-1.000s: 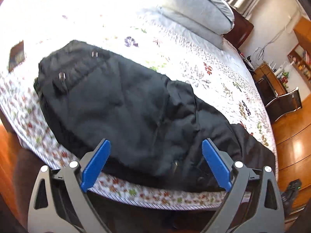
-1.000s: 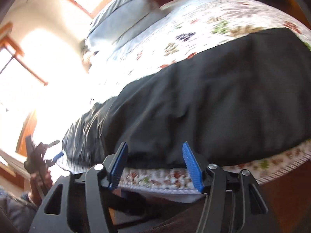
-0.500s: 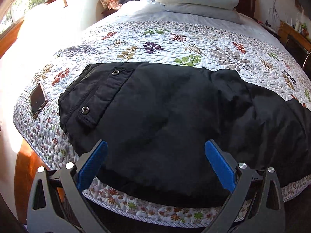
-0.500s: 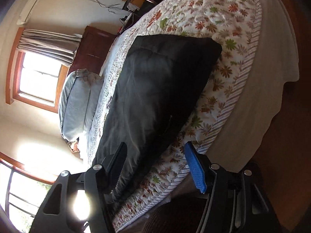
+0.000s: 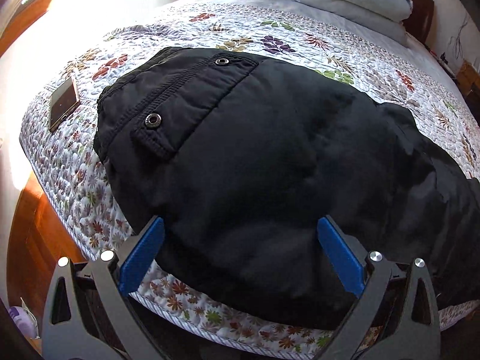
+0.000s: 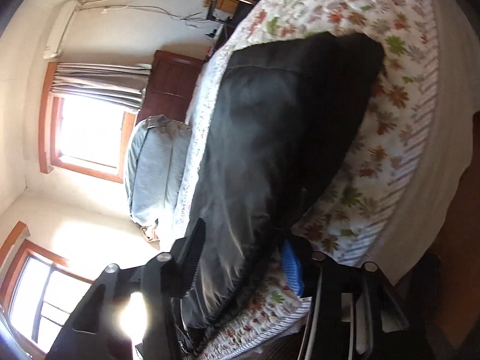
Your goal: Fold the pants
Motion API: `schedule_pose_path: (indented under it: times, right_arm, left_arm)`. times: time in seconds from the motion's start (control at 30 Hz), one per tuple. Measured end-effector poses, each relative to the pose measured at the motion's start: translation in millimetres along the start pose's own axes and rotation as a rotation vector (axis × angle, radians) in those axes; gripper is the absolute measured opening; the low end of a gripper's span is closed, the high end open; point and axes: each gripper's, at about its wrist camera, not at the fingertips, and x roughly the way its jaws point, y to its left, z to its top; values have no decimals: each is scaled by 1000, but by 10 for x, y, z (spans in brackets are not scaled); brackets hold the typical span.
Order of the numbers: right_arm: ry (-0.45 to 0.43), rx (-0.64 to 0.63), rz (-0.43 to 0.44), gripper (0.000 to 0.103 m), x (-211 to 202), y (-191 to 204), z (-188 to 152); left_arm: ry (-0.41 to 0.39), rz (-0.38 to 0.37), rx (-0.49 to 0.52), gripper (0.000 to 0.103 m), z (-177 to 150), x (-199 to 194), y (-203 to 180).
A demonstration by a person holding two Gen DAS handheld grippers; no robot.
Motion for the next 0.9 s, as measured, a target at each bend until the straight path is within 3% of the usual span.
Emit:
schedule_pose_path:
  times: [0.03,0.13,0.17,0.3,0.5,0.53,0.6,0.63,0.67,0.77,0.9]
  right_arm:
    - [12,-44,-27,41,49,96,25]
    - [43,-163,-114,16,253,344,127]
    - [53,-189,-125,13,332,415,182]
    - [46,-312,-163,9,546,747,286]
    - [58,-240,-278,8,590,515,185]
    - [55,-224,-272,9,554,463,155]
    - [35,-192,-271,22,493,388,166]
    - [24,-172,-285,41,469,370,162]
    - [20,-168,-261,46,462,372,174]
    - [24,-170,-236,46,406,405,153]
    - [40,-165,-245,47,436,602,174]
  left_arm:
    - [-1,2,-1,101,-5,5,0]
    - [-12,8,-14,101,-28,19,-5]
    - [-21,11,-23,101,-39,24,-8]
    - [-38,26,-79,101,-52,56,-51]
    - [-54,67,-136,101,-31,105,-132]
    - [-52,55,-136,101,-30,102,-116]
    - [-33,17,-126,100,-13,77,-62]
    - [-16,-8,-113,100,2,48,-24]
    - [-7,-30,-103,100,12,5,27]
    - [-35,-27,-163,100,-20,-228,353]
    - [28,-165,-419,100,-172,-310,1018]
